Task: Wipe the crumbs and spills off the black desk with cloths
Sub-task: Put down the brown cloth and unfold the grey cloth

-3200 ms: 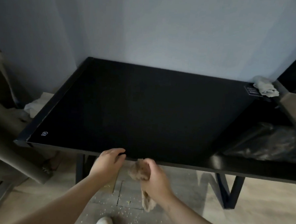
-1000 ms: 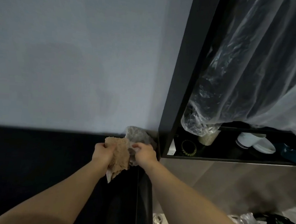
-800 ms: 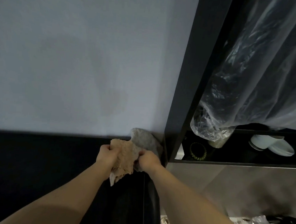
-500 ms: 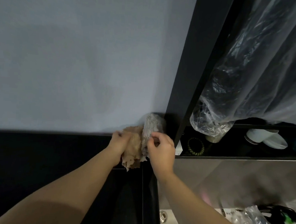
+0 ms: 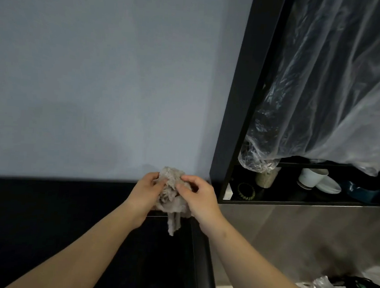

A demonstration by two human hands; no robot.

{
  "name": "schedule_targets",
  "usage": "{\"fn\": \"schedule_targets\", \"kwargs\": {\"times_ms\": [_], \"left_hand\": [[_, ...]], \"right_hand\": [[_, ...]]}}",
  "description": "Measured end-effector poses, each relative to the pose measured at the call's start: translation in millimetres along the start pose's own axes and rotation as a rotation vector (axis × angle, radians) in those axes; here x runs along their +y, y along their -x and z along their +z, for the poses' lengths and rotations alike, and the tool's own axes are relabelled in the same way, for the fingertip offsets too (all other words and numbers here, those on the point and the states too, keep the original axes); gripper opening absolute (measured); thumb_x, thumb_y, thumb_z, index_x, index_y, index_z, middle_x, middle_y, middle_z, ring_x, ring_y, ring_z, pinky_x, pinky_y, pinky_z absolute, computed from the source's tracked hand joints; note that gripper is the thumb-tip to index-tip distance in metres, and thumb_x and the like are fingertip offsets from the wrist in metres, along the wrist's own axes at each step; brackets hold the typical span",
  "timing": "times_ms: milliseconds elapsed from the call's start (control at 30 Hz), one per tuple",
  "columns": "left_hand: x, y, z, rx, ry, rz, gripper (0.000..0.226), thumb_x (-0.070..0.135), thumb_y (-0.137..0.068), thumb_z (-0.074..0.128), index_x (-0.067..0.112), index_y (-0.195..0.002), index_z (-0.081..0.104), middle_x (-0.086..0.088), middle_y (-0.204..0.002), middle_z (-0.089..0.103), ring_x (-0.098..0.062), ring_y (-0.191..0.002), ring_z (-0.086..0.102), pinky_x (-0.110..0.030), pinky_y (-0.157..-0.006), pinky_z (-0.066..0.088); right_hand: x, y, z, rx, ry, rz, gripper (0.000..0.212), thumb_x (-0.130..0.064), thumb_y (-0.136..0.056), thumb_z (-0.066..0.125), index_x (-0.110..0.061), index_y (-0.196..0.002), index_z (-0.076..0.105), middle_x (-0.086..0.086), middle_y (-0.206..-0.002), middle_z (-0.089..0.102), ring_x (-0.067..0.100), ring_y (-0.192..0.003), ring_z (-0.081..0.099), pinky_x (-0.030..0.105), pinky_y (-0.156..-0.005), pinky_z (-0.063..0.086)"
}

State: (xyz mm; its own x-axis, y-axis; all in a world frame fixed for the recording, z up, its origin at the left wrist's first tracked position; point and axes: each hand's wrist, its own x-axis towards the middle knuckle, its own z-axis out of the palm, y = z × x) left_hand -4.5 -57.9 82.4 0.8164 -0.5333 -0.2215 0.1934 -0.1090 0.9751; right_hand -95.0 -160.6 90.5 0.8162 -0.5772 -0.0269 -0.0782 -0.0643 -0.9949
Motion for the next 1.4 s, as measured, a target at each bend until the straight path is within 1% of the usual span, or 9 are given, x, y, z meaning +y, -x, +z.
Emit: {"fn": "schedule_targets", "kwargs": {"times_ms": [200, 333, 467, 567, 800, 967, 1067, 1167, 1400], "left_hand": [[-4.6, 59.1, -67.9, 0.005, -0.445, 0.101, 0.016, 0.028, -0.089, 0.061, 0.023, -0.105, 0.060, -0.003, -0.102, 0.066, -0.017, -0.096, 0.062, -0.039, -0.091, 0.050], [-12.9, 96.4, -87.9, -0.040, -0.421, 0.141, 0.010, 0.019, -0.090, 0.060, 0.022, -0.099, 0.060, -0.001, -0.100, 0.065, -0.017, -0.095, 0.062, -0.037, -0.088, 0.051], [-19.1, 119.6, -91.8, -0.017, -0.385, 0.188, 0.011, 0.009, -0.084, 0.064, 0.016, -0.090, 0.060, -0.006, -0.095, 0.064, -0.019, -0.087, 0.062, -0.031, -0.075, 0.053], [-18.7, 133.4, -86.6, -0.072, -0.084, 0.124, 0.003, 0.010, -0.087, 0.062, 0.009, -0.089, 0.061, -0.011, -0.092, 0.063, -0.022, -0.084, 0.061, -0.035, -0.077, 0.052], [-14.1, 137.5, -88.0, -0.047, 0.189, -0.120, 0.030, 0.023, -0.097, 0.048, 0.006, -0.120, 0.056, -0.018, -0.109, 0.066, -0.029, -0.096, 0.065, -0.041, -0.076, 0.055], [-14.3, 143.3, -83.2, -0.118, -0.020, -0.030, 0.014, 0.016, -0.092, 0.056, 0.008, -0.101, 0.063, -0.010, -0.088, 0.065, -0.018, -0.076, 0.062, -0.030, -0.068, 0.052], [-18.4, 139.9, -87.3, -0.085, -0.237, 0.084, 0.010, 0.015, -0.086, 0.066, 0.008, -0.091, 0.064, -0.006, -0.084, 0.063, -0.013, -0.071, 0.057, -0.020, -0.058, 0.046], [-24.3, 136.4, -95.0, -0.053, -0.374, 0.127, 0.015, 0.019, -0.086, 0.065, 0.010, -0.078, 0.056, -0.003, -0.076, 0.054, -0.012, -0.070, 0.050, -0.022, -0.061, 0.040], [-42.4, 125.5, -97.0, -0.030, -0.745, 0.169, 0.035, 0.048, -0.086, 0.058, 0.014, -0.089, 0.051, 0.004, -0.071, 0.053, -0.009, -0.062, 0.048, -0.025, -0.057, 0.040]], "right_hand": [[-0.5, 54.9, 18.6, -0.116, 0.394, -0.153, 0.022, -0.008, -0.084, 0.066, -0.014, -0.105, 0.067, -0.018, -0.091, 0.059, -0.010, -0.081, 0.053, 0.004, -0.077, 0.042], [0.8, 86.8, 33.2, -0.105, 0.468, -0.322, 0.016, -0.006, -0.080, 0.063, -0.018, -0.090, 0.068, -0.016, -0.086, 0.055, 0.000, -0.086, 0.051, 0.012, -0.078, 0.039], [3.3, 106.9, 47.8, -0.235, 0.087, 0.031, 0.002, -0.010, -0.084, 0.058, -0.012, -0.083, 0.058, 0.001, -0.088, 0.057, 0.013, -0.086, 0.055, 0.023, -0.078, 0.046], [4.6, 113.6, 58.7, -0.170, -0.302, 0.298, 0.020, -0.022, -0.087, 0.061, -0.014, -0.103, 0.052, 0.004, -0.098, 0.063, 0.020, -0.093, 0.062, 0.039, -0.085, 0.052], [-0.5, 123.6, 63.9, -0.271, -0.098, 0.207, 0.016, -0.010, -0.083, 0.064, -0.017, -0.098, 0.064, 0.005, -0.099, 0.063, 0.018, -0.090, 0.060, 0.030, -0.075, 0.049], [4.6, 124.5, 51.5, -0.380, 0.012, 0.173, 0.066, -0.006, -0.077, 0.069, -0.042, -0.124, 0.040, -0.001, -0.086, 0.058, 0.013, -0.083, 0.059, 0.024, -0.073, 0.045], [8.2, 124.2, 47.4, -0.443, 0.179, 0.129, 0.041, -0.018, -0.076, 0.074, -0.030, -0.111, 0.058, -0.006, -0.096, 0.062, 0.008, -0.091, 0.059, 0.019, -0.075, 0.048], [16.7, 119.1, 40.1, -0.303, 0.350, 0.079, 0.042, -0.047, -0.054, 0.079, -0.022, -0.086, 0.067, 0.003, -0.104, 0.065, 0.018, -0.099, 0.061, 0.037, -0.088, 0.051], [15.9, 108.1, 12.6, -0.383, 0.379, 0.180, 0.029, -0.040, -0.072, 0.078, -0.023, -0.086, 0.059, -0.008, -0.090, 0.063, 0.007, -0.085, 0.060, 0.022, -0.073, 0.046]]}}
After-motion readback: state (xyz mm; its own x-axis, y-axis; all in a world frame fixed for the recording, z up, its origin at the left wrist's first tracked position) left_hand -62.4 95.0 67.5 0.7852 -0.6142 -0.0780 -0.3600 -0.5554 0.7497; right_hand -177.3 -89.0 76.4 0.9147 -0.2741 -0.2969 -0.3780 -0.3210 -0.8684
